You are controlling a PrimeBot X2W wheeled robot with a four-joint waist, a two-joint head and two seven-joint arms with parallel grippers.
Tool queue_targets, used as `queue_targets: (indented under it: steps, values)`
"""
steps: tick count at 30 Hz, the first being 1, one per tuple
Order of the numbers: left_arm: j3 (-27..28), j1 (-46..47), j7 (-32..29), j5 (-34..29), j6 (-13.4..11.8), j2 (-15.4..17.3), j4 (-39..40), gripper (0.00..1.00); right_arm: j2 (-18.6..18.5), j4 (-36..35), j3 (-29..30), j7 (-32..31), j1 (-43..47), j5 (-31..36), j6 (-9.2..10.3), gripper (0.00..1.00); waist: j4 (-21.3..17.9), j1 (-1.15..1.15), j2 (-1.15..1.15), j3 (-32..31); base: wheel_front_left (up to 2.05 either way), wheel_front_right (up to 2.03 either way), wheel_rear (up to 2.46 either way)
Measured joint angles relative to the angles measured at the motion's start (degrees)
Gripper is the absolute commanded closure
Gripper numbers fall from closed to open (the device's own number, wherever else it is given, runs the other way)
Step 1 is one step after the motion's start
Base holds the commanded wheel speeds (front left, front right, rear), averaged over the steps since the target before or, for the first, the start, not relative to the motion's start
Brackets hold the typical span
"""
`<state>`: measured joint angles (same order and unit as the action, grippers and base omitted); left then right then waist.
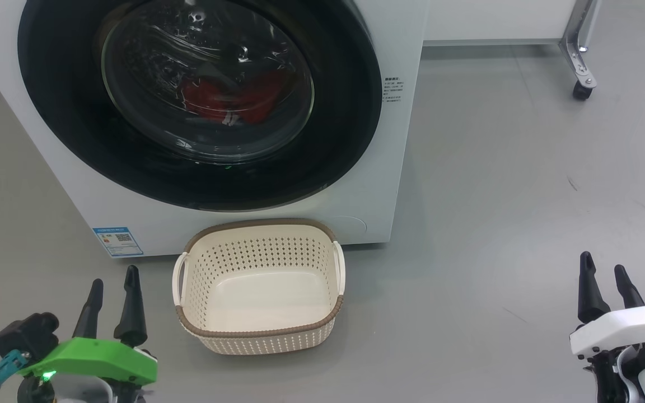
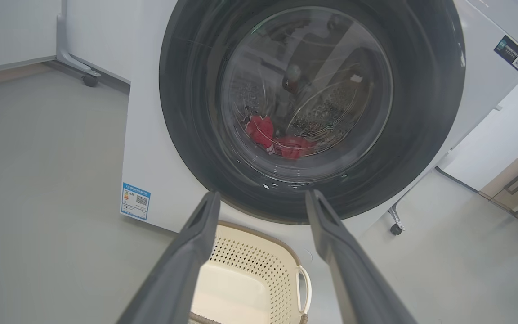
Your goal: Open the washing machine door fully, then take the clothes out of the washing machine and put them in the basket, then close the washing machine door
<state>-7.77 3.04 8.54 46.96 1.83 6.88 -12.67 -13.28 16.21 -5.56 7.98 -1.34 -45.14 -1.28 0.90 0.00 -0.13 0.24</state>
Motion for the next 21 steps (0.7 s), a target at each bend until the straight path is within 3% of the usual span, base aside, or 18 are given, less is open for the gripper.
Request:
queue_targets:
  steps: [21]
  values:
    - [-2.69,-0.01,3.88,-16.28,-0.80,-0.23,0.81,0.00,-1.01,0.18,-5.14,4.22,-1.81,14.30,1.44,0.00,0.43,0.00,0.00,0.13,0.00,0.00,0.00]
